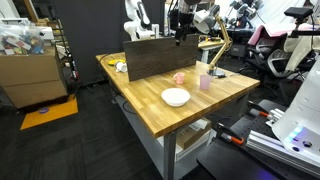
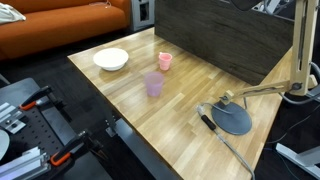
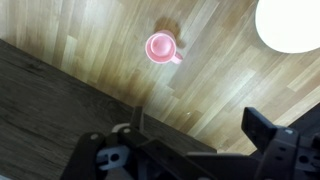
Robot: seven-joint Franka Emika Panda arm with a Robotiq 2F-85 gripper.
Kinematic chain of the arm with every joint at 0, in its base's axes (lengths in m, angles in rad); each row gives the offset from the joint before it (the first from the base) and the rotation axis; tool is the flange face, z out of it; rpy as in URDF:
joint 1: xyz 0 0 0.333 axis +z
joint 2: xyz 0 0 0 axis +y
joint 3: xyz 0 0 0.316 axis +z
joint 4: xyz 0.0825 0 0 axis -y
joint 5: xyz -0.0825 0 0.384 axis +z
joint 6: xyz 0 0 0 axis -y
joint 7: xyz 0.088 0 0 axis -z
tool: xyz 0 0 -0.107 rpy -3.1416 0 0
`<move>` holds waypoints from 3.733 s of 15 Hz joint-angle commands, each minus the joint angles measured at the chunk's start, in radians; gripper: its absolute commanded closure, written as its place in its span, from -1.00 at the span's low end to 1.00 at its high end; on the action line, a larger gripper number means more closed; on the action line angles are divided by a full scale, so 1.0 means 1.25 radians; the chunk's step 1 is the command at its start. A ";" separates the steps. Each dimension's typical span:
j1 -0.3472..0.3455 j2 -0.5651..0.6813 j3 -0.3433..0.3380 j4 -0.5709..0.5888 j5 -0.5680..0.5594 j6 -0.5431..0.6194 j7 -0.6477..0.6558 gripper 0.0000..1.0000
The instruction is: Flip the switch of the desk lamp. Pick up the light pink cup from the table and pour some of its water in the white dish.
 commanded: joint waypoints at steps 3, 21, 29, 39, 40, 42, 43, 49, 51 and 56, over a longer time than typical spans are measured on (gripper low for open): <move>-0.008 -0.004 0.006 0.000 -0.001 -0.003 0.006 -1.00; 0.000 0.160 0.061 0.089 -0.027 0.152 -0.042 -1.00; -0.003 0.179 0.062 0.111 -0.028 0.153 -0.051 -1.00; -0.065 0.220 0.149 0.128 0.133 0.149 -0.257 -1.00; -0.065 0.221 0.149 0.128 0.132 0.149 -0.254 -1.00; -0.062 0.221 0.150 0.128 0.132 0.149 -0.252 -1.00; -0.062 0.221 0.150 0.128 0.132 0.149 -0.251 -1.00; -0.062 0.221 0.150 0.128 0.132 0.149 -0.251 -1.00; -0.056 0.230 0.127 0.137 0.079 0.143 -0.261 -1.00; -0.054 0.238 0.064 0.144 -0.112 0.085 -0.327 -1.00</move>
